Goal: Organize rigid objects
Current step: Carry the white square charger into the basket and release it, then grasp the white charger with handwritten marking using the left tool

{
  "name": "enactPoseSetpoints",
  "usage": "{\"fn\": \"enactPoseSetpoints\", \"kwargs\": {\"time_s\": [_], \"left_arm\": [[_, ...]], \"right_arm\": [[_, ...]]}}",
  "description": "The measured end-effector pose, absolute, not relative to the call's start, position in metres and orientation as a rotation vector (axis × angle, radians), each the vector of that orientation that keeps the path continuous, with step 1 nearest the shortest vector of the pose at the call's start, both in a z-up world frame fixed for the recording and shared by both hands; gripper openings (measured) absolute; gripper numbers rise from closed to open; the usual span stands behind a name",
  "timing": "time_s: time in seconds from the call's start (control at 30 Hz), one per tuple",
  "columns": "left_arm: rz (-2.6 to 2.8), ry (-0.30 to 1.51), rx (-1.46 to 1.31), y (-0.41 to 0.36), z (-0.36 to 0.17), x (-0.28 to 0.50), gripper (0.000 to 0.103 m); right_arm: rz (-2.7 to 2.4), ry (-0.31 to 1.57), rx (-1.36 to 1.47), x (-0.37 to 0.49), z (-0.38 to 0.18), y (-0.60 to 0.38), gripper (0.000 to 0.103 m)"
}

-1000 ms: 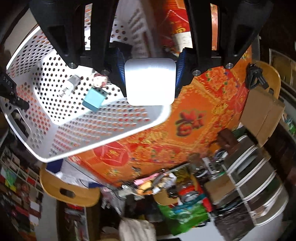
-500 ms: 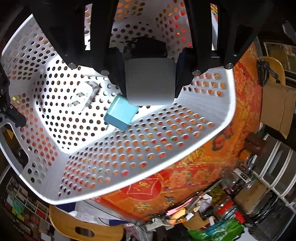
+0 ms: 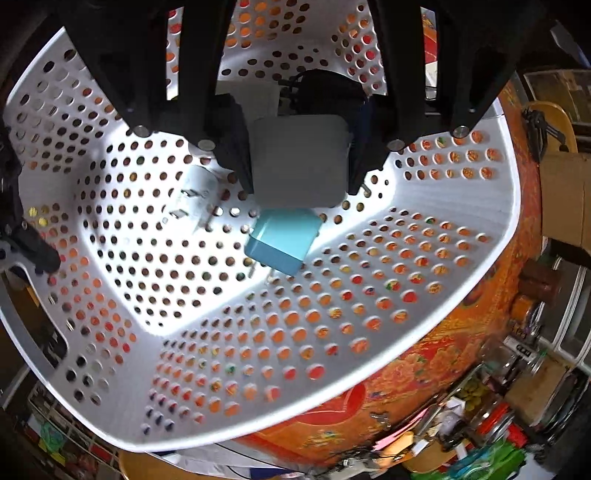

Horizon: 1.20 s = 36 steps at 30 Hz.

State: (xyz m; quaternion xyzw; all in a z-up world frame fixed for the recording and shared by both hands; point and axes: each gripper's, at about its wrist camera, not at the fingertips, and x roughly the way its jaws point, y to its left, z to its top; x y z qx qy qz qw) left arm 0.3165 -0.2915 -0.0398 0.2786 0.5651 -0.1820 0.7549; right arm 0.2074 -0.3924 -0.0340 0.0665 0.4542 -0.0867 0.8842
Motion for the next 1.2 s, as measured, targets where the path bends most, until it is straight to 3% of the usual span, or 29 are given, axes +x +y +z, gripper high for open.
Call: {"fn": "enactPoseSetpoints", "kwargs": {"time_s": [0.1, 0.2, 0.27, 0.33, 0.43, 0.63, 0.8, 1.2], "left_arm": [[-0.399, 1.149, 0.574, -0.284, -0.023, 0.311, 0.063], [-0.389, 1.017, 0.465, -0.249, 0.021, 0.3, 0.063], [-0.369, 0.904, 0.331, -0.198, 0.066, 0.291, 0.069], [-0.333, 0.827, 0.249, -0.151, 0.091, 0.283, 0.102], [-0.154, 0.772, 0.242, -0.081, 0.098, 0.278, 0.103], [-0.082, 1.055, 0.098, 0.003, -0.018, 0.303, 0.103], [-0.106, 1.115, 0.168, -0.01, -0.067, 0.291, 0.102], [-0.132, 1.121, 0.179, -0.035, -0.099, 0.308, 0.1]], "right_arm": [[-0.181, 0.946, 0.137, 0.207, -0.034, -0.392, 0.019], [-0.181, 0.948, 0.139, 0.208, -0.035, -0.392, 0.019], [-0.18, 0.949, 0.139, 0.208, -0.035, -0.392, 0.019], [-0.18, 0.951, 0.139, 0.207, -0.036, -0.391, 0.019], [-0.18, 0.951, 0.139, 0.207, -0.036, -0.391, 0.019], [-0.18, 0.948, 0.144, 0.206, -0.036, -0.392, 0.019], [-0.183, 0.953, 0.143, 0.206, -0.036, -0.393, 0.019], [-0.189, 0.957, 0.139, 0.205, -0.035, -0.395, 0.019]]}}
